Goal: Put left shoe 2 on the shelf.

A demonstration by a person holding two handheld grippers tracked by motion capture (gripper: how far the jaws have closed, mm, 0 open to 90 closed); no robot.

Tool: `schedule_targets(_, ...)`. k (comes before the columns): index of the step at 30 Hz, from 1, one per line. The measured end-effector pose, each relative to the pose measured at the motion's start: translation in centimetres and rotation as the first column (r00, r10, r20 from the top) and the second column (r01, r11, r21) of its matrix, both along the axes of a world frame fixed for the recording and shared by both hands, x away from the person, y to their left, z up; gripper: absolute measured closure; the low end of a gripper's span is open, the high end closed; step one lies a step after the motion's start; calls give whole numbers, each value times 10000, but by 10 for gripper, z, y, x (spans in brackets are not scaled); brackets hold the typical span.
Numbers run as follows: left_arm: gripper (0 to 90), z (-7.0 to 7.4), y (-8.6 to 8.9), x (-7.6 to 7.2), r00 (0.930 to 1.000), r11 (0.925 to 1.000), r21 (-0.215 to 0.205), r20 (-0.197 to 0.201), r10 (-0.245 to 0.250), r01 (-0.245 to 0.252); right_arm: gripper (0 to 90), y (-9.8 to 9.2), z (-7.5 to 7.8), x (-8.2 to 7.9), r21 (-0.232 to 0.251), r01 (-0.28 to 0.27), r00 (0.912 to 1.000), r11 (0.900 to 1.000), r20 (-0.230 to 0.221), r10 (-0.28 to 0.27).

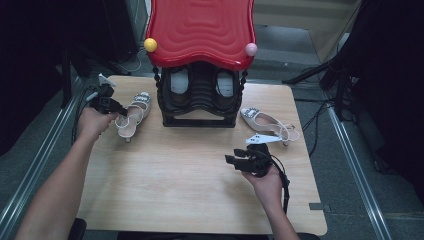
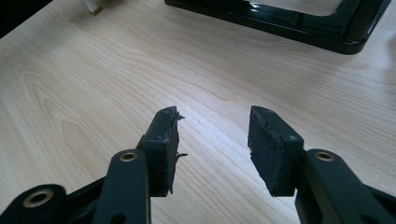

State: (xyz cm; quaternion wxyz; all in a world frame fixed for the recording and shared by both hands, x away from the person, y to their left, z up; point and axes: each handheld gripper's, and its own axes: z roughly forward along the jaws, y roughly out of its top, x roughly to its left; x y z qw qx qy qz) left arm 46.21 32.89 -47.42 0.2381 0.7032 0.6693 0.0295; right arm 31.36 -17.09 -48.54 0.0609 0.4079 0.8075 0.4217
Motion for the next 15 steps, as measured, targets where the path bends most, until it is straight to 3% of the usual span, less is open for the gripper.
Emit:
schedule_targets(4, 823, 5, 3, -2, 10000, 10000, 11, 72, -31, 31, 542, 0, 0, 0, -10, -7, 10000, 10000, -14, 7)
schedule_targets(6, 824, 9, 2, -3, 9990, 9993, -150, 292, 336, -332, 542, 0, 0, 0, -12, -18, 10000, 10000, -31, 18)
schedule_targets(8, 824, 16, 5, -3, 9987, 9992, -282, 401, 299, -288, 542, 0, 0, 0, 1, -17, 10000, 10000, -29, 17)
schedule_targets(9, 825, 19, 7, -3, 9995, 9997, -233, 323, -25, 33, 542, 1, 0, 0, -15, -20, 10000, 10000, -31, 20)
schedule_targets(15, 824, 37, 10, -4, 9980, 9979, -637, 617, 117, -77, 542, 0, 0, 0, -13, -14, 10000, 10000, -36, 14)
